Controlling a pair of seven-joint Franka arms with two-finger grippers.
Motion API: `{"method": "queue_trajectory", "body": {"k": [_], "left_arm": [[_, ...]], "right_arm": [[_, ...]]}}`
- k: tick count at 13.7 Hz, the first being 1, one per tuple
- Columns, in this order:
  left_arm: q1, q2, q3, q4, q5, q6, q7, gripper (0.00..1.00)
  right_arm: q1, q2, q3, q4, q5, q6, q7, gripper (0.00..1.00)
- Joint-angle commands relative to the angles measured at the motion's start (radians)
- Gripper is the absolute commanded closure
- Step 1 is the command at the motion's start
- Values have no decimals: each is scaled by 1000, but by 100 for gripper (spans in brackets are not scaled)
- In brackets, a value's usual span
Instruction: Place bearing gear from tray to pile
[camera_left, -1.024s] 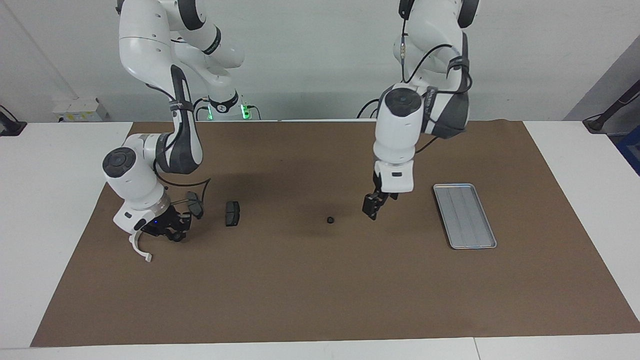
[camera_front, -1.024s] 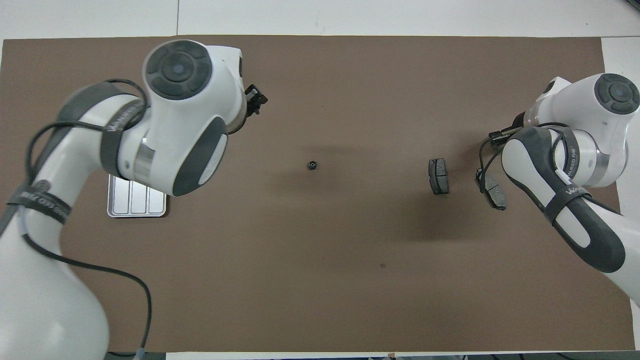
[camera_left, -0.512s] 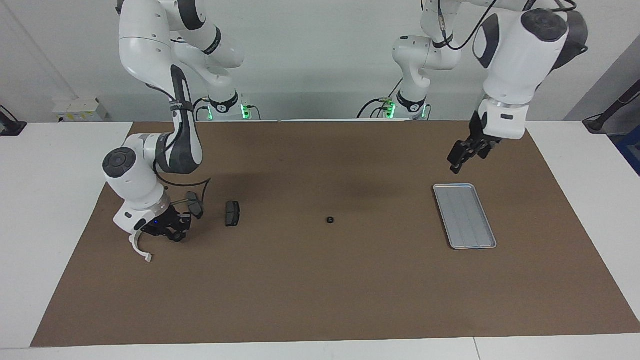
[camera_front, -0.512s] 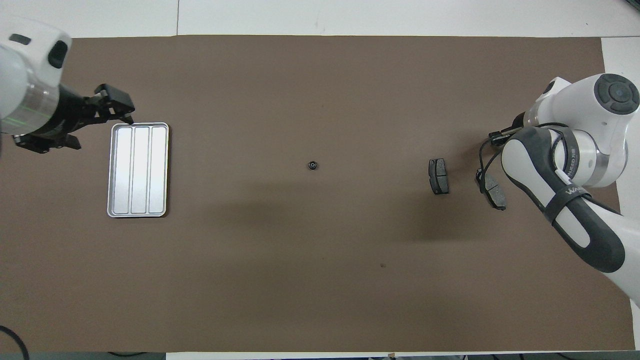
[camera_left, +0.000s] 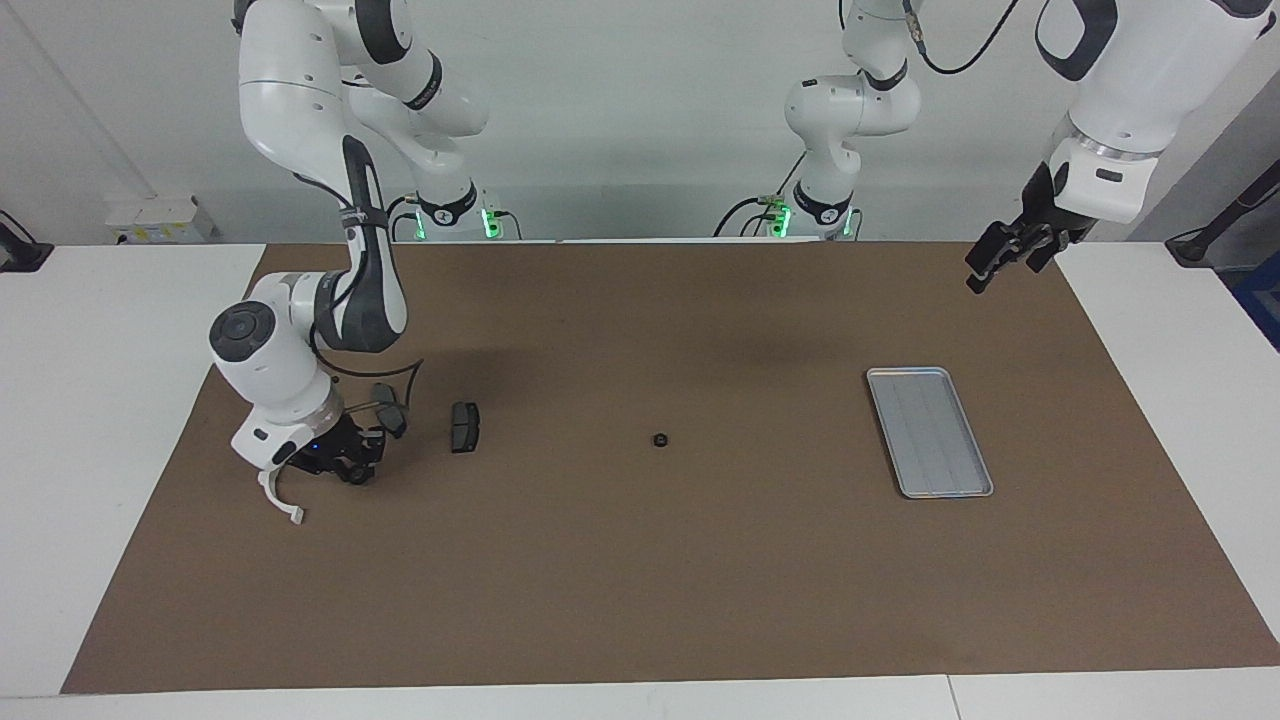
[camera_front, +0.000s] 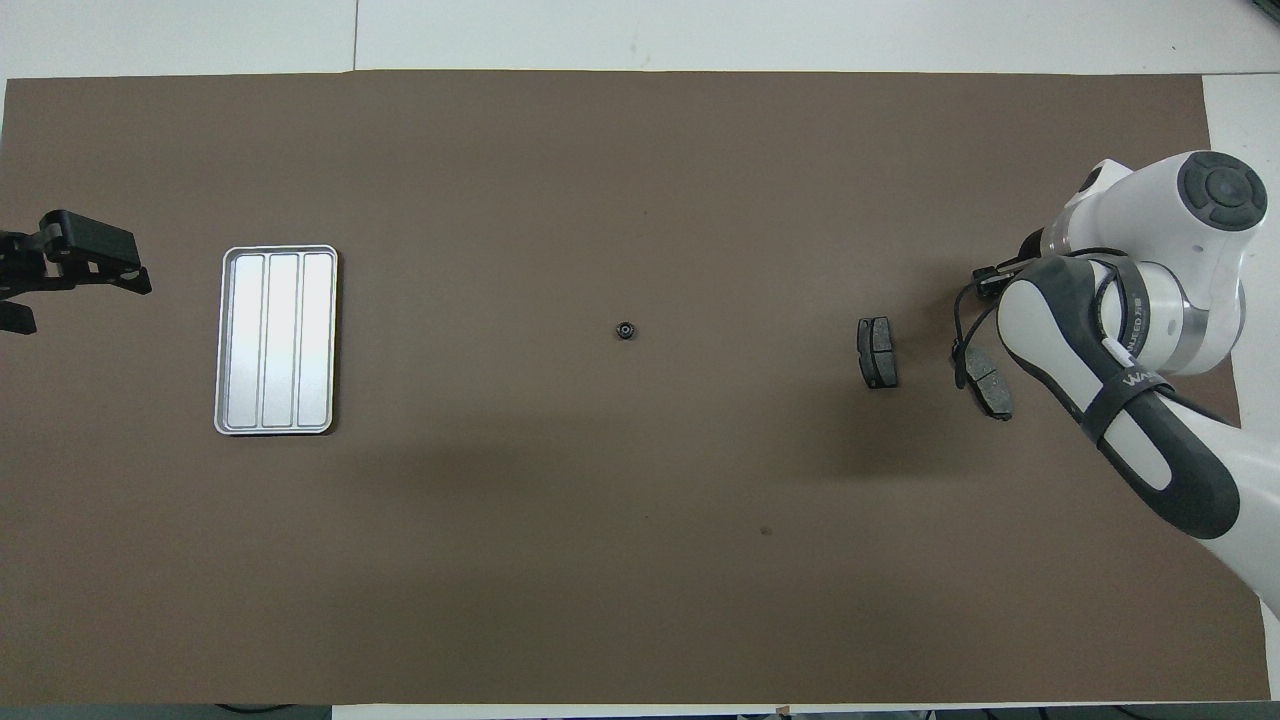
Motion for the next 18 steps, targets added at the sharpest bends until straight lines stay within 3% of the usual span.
{"method": "queue_trajectory", "body": {"k": [1, 3, 4, 5, 6, 9, 13, 18], "left_arm": [[60, -29, -36, -39, -23, 0, 69, 0], [59, -40, -39, -46, -23, -18, 69, 0], [57, -43, -42, -41, -23, -40, 71, 0], [57, -43, -46, -41, -23, -41, 69, 0], [57, -47, -46, -47, -25, -46, 68, 0], [48, -80, -46, -122, -25, -3, 69, 0], [39, -87, -48, -151, -26, 38, 66, 0], [30, -87, -43, -153, -25, 35, 69, 0]], "right_arm": [[-9, 16, 7, -7, -2, 44, -4, 79], [-9, 14, 7, -7, -2, 38, -4, 74], [-9, 11, 7, -7, -2, 35, -4, 53], [-9, 8, 7, -4, -2, 25, -5, 5], [0, 3, 4, -1, -2, 1, -5, 0], [16, -72, 7, 26, -2, -118, 61, 0], [71, -153, 10, 160, -2, -325, 148, 0], [288, -150, 6, 295, -29, -429, 465, 0]]}}
